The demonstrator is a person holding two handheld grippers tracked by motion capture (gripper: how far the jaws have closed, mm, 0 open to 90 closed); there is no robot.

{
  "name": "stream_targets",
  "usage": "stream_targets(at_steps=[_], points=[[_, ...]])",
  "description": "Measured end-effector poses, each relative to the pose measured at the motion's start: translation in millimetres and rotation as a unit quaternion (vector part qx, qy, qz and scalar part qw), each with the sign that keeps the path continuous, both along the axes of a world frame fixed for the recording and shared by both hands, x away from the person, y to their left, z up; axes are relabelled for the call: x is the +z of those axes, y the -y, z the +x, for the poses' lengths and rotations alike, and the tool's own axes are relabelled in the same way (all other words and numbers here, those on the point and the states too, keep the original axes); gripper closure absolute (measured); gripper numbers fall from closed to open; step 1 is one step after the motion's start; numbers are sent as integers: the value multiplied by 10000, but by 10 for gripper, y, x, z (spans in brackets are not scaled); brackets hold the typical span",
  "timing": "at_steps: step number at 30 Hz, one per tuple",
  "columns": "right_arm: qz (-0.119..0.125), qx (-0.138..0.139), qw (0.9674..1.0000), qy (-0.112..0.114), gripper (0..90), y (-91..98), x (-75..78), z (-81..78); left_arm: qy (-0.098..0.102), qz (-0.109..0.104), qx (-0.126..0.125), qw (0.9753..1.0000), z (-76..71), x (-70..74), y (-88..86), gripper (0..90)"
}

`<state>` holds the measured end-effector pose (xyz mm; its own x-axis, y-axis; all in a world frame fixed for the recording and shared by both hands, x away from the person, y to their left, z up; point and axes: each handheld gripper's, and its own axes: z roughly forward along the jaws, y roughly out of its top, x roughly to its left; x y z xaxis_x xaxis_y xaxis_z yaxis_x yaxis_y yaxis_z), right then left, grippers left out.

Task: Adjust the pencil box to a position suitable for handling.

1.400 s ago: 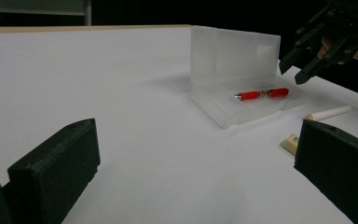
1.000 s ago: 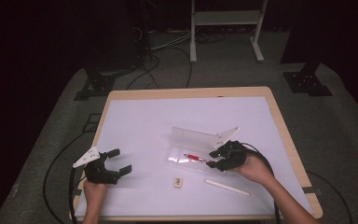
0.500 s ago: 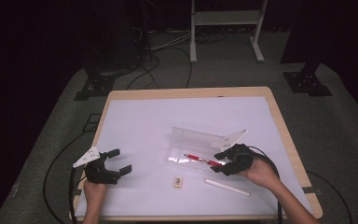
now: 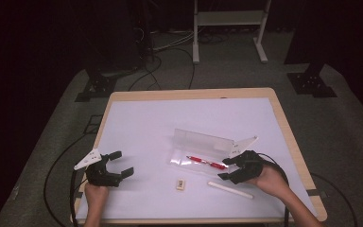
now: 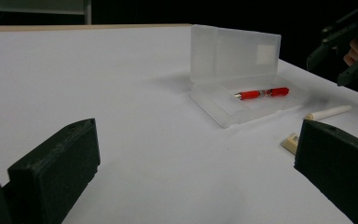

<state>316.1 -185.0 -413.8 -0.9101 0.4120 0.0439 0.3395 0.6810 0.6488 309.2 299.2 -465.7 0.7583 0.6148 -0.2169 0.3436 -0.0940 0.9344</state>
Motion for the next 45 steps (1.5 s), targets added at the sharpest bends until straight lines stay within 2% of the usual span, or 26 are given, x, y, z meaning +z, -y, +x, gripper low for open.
stream_targets(at_steps=[17,33,45], points=[[63,-122,9999,41,418,152,-69,-188,3,0,0,10000,-2,0,3,0],[59,-212,9997,-47,438,318,-150,-319,-5,23,-4,10000,-5,2,5,0],[37,-175,9997,-136,500,372,-269,-376,-12,25,1,10000,-4,1,5,0]])
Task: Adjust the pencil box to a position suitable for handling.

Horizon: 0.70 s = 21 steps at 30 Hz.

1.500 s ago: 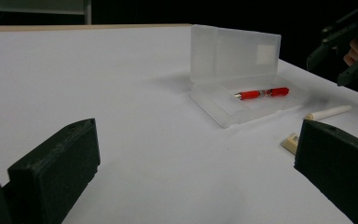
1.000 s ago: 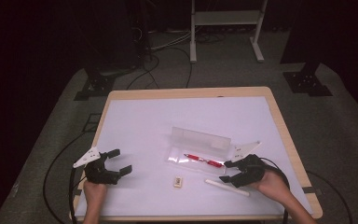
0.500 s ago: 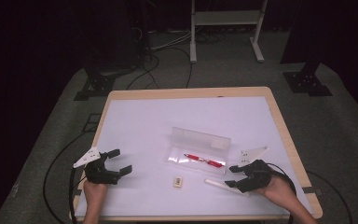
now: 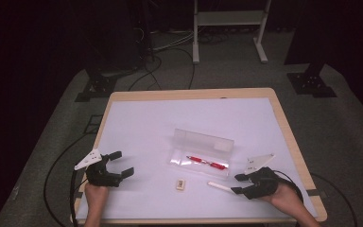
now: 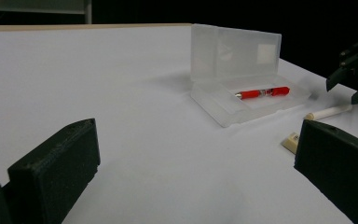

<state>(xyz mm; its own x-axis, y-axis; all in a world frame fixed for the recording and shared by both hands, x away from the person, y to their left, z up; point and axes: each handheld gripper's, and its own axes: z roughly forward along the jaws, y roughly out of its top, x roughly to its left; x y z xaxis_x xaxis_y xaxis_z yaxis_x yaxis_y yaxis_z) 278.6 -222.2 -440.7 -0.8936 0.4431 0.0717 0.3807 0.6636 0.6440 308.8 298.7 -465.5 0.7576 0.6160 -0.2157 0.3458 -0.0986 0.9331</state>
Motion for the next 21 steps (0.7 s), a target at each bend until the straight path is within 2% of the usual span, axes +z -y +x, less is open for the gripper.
stream_targets(at_steps=[10,21], points=[[-69,84,9999,-126,589,-39,-72,-20,2,-3,-5,10000,-1,0,1,0],[-147,120,9997,-157,675,-61,-135,-27,5,-24,3,10000,2,-3,2,0]])
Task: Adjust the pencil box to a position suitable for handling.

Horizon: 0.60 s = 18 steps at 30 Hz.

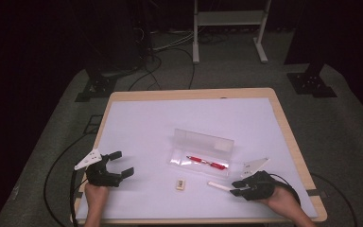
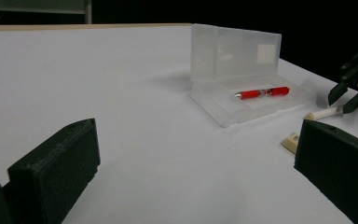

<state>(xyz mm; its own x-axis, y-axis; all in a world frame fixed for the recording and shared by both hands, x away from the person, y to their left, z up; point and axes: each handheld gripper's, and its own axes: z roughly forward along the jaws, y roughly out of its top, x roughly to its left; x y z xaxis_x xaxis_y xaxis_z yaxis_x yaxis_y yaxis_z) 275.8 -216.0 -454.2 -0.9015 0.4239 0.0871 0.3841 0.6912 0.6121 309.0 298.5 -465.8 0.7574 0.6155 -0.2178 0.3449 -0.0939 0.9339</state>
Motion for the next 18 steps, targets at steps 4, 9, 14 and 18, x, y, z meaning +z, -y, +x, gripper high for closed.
stream_targets(at_steps=[4,9,14,18], points=[[-4,-43,10000,-12,687,-6,-19,-2,0,1,2,10000,0,0,0,0],[-44,-35,10000,1,724,-7,-42,-4,6,1,-3,10000,0,1,-1,0],[-53,-12,10000,-2,733,-10,-57,-8,5,2,-3,10000,0,1,-1,0],[-61,-25,10000,-2,748,-5,-69,-13,4,2,0,10000,2,0,-3,0]])
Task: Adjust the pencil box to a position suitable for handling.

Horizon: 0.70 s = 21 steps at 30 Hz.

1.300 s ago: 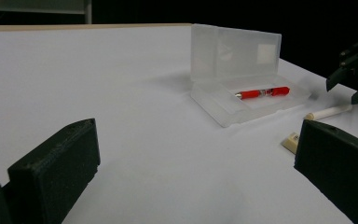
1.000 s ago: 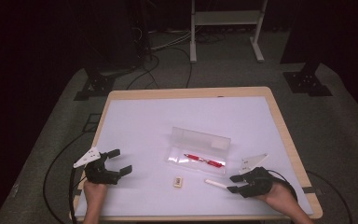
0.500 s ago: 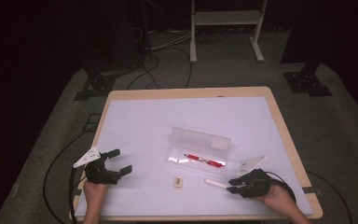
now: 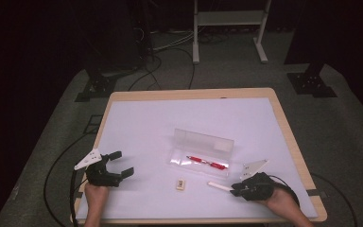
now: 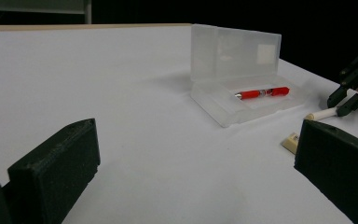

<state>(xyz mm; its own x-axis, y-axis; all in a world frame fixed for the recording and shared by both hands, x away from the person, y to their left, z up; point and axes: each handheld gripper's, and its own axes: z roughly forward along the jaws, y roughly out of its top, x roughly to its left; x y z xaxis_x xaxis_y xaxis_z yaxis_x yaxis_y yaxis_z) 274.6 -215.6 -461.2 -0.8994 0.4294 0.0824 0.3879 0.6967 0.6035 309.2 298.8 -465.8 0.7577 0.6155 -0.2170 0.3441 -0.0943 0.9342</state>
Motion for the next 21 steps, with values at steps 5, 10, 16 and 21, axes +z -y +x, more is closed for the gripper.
stream_targets(at_steps=[5,10,16,21], points=[[21,-15,10000,63,765,6,-7,-10,0,1,1,10000,0,0,0,0],[28,-33,10000,82,775,8,-10,-15,3,0,-5,10000,0,0,-2,0],[-13,-17,9999,123,780,-1,-5,-24,2,-1,-4,10000,-1,0,1,0],[-14,11,9999,117,780,-2,21,-25,1,-1,-2,10000,0,0,-1,0]])
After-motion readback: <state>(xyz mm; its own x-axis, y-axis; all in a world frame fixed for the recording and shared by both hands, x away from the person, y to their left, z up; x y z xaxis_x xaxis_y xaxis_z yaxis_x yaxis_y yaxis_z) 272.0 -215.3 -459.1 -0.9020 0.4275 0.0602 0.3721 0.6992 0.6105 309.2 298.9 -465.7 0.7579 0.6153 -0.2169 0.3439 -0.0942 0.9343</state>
